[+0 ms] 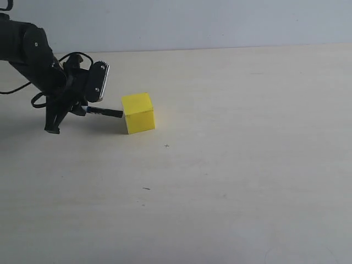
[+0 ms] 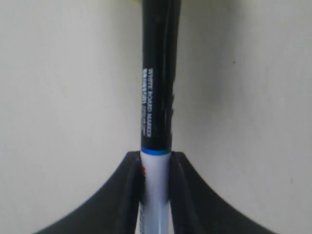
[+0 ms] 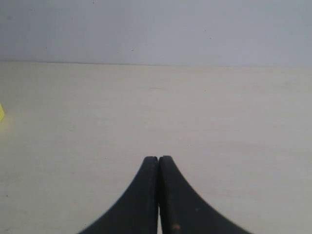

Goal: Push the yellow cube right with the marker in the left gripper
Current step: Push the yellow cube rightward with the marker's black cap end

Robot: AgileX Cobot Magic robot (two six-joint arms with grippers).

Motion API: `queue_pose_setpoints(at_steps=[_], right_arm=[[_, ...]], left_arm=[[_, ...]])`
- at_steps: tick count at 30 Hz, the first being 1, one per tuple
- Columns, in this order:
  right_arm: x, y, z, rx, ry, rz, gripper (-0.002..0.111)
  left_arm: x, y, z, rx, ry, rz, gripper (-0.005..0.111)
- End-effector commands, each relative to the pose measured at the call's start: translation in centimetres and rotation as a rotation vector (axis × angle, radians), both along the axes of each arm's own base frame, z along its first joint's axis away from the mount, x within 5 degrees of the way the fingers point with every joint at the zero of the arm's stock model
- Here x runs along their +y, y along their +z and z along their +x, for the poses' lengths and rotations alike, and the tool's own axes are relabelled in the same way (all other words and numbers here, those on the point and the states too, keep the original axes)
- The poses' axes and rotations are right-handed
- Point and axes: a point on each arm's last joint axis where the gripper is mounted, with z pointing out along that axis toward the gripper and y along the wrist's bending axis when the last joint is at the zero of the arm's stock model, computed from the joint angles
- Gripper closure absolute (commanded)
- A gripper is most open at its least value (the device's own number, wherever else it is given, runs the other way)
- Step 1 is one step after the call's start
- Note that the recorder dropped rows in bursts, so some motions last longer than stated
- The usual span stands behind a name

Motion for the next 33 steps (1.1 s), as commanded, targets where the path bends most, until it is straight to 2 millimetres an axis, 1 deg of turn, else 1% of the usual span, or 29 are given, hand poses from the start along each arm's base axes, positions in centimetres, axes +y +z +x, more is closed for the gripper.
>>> queue_pose_setpoints(at_steps=[1,6,9,12,14,17,20,24,25,26,28,33], right_arm=[[0.0,-0.1,0.0,-0.003,0.001,-0.002,0.108],[0.0,-0.1,0.0,-0.003,0.001,-0.002,0.108],[0.0,-0.1,0.0,-0.003,0.001,-0.002,0.108],[0.0,-0.1,0.0,-0.003,0.001,-0.002,0.108],[0.0,-0.1,0.0,-0.003,0.001,-0.002,0.108],[0.0,-0.1,0.0,-0.003,0.001,-0.002,0.108],[0.0,-0.1,0.0,-0.003,0.001,-0.002,0.108],[0.0,-0.1,0.0,-0.003,0.001,-0.002,0.108],[0.0,-0.1,0.0,-0.003,0.001,-0.002,0.108],[0.0,-0.1,0.0,-0.003,0.001,-0.002,0.108],[0.0,-0.1,0.0,-0.003,0.001,-0.002,0.108],[0.0,-0.1,0.0,-0.003,0.001,-0.002,0.108]], left_arm=[[1.9,0.6,0.4,-0.003,0.074,-0.013,0.107],[5.4,0.5,1.0,0.019,0.199,-0.023,0.107],[6.4,0.5,1.0,0.035,0.224,-0.020,0.107],[6.7,0.4,0.9,0.046,0.232,-0.017,0.107],[6.3,0.2,0.8,0.054,0.220,-0.015,0.107],[4.5,-0.8,0.6,0.078,0.179,-0.009,0.107],[1.5,-1.8,0.4,0.061,0.110,-0.012,0.107],[-3.9,-2.6,-0.6,0.003,0.015,-0.046,0.107],[-4.5,-2.6,-0.8,-0.003,-0.009,-0.038,0.107],[-4.7,-2.6,-0.9,-0.009,-0.024,-0.023,0.107],[-4.0,-2.5,-0.6,-0.015,0.022,-0.009,0.107],[-0.2,-2.4,0.2,0.017,0.125,0.057,0.107]])
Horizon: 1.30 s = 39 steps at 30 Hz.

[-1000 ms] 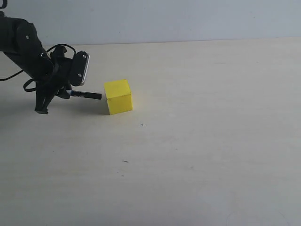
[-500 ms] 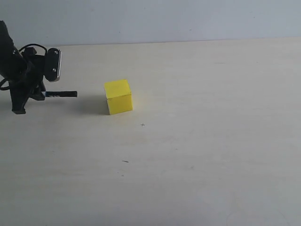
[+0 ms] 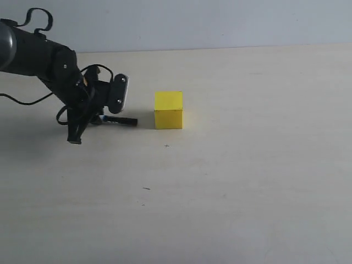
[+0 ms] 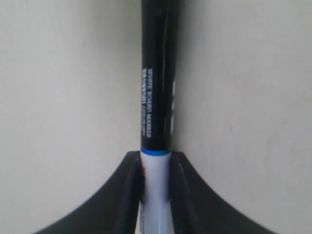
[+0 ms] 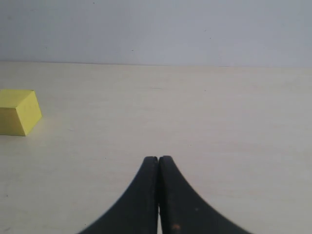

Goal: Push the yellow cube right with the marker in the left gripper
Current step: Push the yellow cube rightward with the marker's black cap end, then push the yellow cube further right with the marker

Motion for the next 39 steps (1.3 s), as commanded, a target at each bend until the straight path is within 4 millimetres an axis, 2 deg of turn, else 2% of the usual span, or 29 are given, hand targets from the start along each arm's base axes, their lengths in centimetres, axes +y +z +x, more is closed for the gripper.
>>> queue_pose_setpoints(at_steps=[1,4,7,39], right_arm=[[0.0,-0.1,0.0,-0.003,0.001,-0.002,0.108],[0.0,-0.1,0.0,-0.003,0.001,-0.002,0.108],[0.0,-0.1,0.0,-0.003,0.001,-0.002,0.108],[0.0,0.0,0.0,-0.011,0.000,-0.002,0.108]], left_arm=[[3.4,0.6,0.7,0.018,0.094,0.040,0.107],[4.9,0.9,1.1,0.012,0.142,0.033,0.107],[5.5,1.0,1.3,0.010,0.157,0.032,0.107],[4.5,1.7,1.3,-0.022,0.177,-0.036,0.107]])
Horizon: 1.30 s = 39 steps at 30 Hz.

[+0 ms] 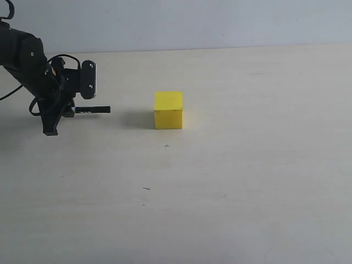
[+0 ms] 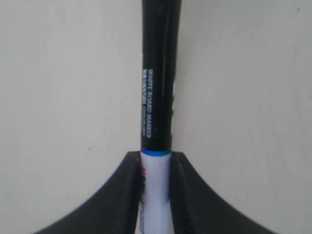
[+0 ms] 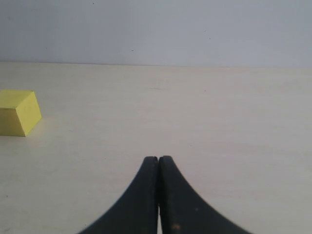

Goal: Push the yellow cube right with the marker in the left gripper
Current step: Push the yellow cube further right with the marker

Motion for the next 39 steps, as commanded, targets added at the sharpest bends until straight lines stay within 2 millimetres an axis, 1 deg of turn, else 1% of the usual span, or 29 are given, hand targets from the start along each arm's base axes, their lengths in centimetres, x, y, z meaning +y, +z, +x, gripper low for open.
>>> queue_pose_setpoints(at_steps=[1,3,4,6,7,8,10,12,13,15,16,23,26,28,30,33,36,39], right_arm=[[0.0,0.0,0.0,-0.011,0.000,-0.002,0.108],[0.0,0.0,0.0,-0.011,0.000,-0.002,0.108],[0.0,0.0,0.0,-0.010,0.000,-0.002,0.108],[0.0,0.0,0.0,-0.010,0.000,-0.002,0.108],[0.0,0.0,0.0,-0.010,0.000,-0.002,0.108],[0.0,0.0,0.0,-0.010,0.000,-0.002,0.108],[0.0,0.0,0.0,-0.010,0.000,-0.002,0.108],[0.0,0.0,0.0,-0.010,0.000,-0.002,0.108],[0.0,0.0,0.0,-0.010,0.000,-0.002,0.108],[0.0,0.0,0.0,-0.010,0.000,-0.002,0.108],[0.0,0.0,0.0,-0.010,0.000,-0.002,0.108],[0.0,0.0,0.0,-0.010,0.000,-0.002,0.108],[0.0,0.0,0.0,-0.010,0.000,-0.002,0.108],[0.0,0.0,0.0,-0.010,0.000,-0.002,0.108],[0.0,0.0,0.0,-0.010,0.000,-0.002,0.108],[0.0,0.0,0.0,-0.010,0.000,-0.002,0.108],[0.0,0.0,0.0,-0.010,0.000,-0.002,0.108],[0.0,0.0,0.0,-0.010,0.000,-0.002,0.108]], left_arm=[[-0.8,0.5,0.0,-0.022,-0.001,-0.021,0.107],[-1.2,0.5,-0.1,-0.024,-0.012,-0.021,0.107],[-1.7,0.5,-0.2,-0.026,-0.028,-0.021,0.107],[-4.0,0.5,-0.7,-0.052,-0.086,-0.032,0.107],[-5.8,0.7,-1.0,-0.086,-0.131,-0.049,0.107],[-6.7,0.7,-1.2,-0.104,-0.157,-0.058,0.107],[-9.4,0.9,-2.1,-0.136,-0.223,-0.081,0.107],[-11.4,0.9,-3.1,-0.136,-0.275,-0.085,0.107],[-12.0,0.9,-3.5,-0.138,-0.310,-0.070,0.107],[-12.3,0.9,-3.6,-0.147,-0.333,-0.052,0.107],[-12.1,0.9,-3.5,-0.147,-0.318,-0.054,0.107],[-8.9,0.8,-2.3,-0.093,-0.180,-0.043,0.107],[-8.2,0.7,-2.2,-0.072,-0.162,-0.030,0.107],[-8.2,0.7,-2.2,-0.076,-0.161,-0.032,0.107],[-8.6,0.7,-2.1,-0.096,-0.161,-0.055,0.107],[-10.1,0.7,-2.2,-0.151,-0.176,-0.106,0.107],[-12.6,-0.2,-2.6,-0.177,-0.231,-0.134,0.107],[-15.6,-1.8,-3.0,-0.161,-0.293,-0.135,0.107]])
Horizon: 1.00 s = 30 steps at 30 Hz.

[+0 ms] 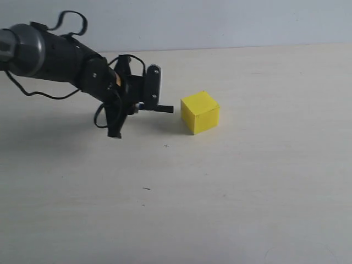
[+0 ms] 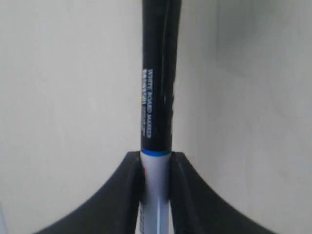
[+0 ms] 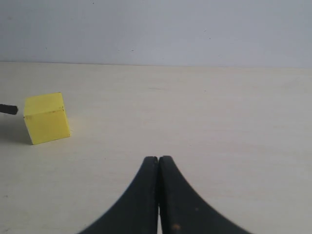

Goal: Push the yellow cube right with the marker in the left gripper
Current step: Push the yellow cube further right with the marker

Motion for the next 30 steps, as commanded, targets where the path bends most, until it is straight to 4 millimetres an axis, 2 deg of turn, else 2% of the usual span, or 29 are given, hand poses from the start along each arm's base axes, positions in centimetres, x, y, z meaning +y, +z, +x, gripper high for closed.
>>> queue_pose_setpoints(at_steps=[1,4,6,15,19,24,30], right_arm=[[0.0,0.0,0.0,-0.010,0.000,-0.002,0.108],[0.0,0.0,0.0,-0.010,0.000,-0.002,0.108],[0.0,0.0,0.0,-0.010,0.000,-0.002,0.108],[0.0,0.0,0.0,-0.010,0.000,-0.002,0.108],[0.0,0.0,0.0,-0.010,0.000,-0.002,0.108],[0.0,0.0,0.0,-0.010,0.000,-0.002,0.108],[0.0,0.0,0.0,-0.010,0.000,-0.002,0.108]], left_arm=[[-4.9,-1.9,-0.8,-0.001,-0.079,-0.030,0.107],[-6.7,-1.7,-0.9,-0.008,-0.076,-0.061,0.107],[-6.7,-1.3,-0.8,-0.011,-0.074,-0.056,0.107],[-2.9,1.1,0.6,0.042,0.065,-0.013,0.107],[-2.6,0.9,0.3,0.087,0.130,-0.014,0.107],[-4.4,1.2,-0.4,0.087,0.127,-0.037,0.107],[-9.9,2.1,-0.7,0.077,0.092,-0.057,0.107]])
